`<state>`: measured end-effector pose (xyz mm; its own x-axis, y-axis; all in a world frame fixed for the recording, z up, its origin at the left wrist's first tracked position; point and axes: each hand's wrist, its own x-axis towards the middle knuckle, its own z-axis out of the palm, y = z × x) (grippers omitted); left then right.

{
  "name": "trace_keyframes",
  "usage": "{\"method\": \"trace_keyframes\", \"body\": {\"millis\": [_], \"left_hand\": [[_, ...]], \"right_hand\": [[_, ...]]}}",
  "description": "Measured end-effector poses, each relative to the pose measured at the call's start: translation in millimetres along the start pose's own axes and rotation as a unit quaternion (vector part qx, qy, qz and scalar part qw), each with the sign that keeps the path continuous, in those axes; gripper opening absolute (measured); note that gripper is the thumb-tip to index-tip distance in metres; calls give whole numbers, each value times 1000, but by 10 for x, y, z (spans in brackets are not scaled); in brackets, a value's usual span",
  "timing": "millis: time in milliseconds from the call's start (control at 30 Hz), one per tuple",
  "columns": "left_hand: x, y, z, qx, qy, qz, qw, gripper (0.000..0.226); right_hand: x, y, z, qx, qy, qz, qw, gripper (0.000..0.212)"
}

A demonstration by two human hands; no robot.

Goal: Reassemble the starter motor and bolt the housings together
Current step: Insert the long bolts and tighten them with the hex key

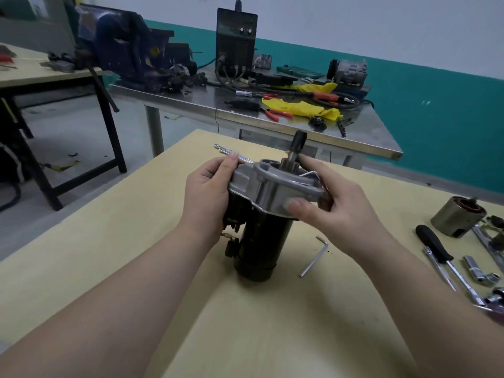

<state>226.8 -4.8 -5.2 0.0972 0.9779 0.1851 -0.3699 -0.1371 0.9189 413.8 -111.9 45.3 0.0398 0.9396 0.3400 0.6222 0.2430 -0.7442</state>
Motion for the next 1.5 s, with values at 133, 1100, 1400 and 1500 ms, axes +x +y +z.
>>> {"method": "trace_keyframes", "body": {"millis": [133,1100,1400,1500], "left_hand": [[23,-20,20,33,-5,17,999,31],[15,130,-136,44,-191,90,976,22],[53,190,-255,116,-202,141,962,32],[91,180,-282,119,-204,155,959,29]], "right_hand": [[48,33,39,98,2,16,995,59],[86,440,-49,353,-41,58,933,90],[72,377,-53,328,-24,55,943,68],[63,366,-65,324,-37,44,944,64]]}}
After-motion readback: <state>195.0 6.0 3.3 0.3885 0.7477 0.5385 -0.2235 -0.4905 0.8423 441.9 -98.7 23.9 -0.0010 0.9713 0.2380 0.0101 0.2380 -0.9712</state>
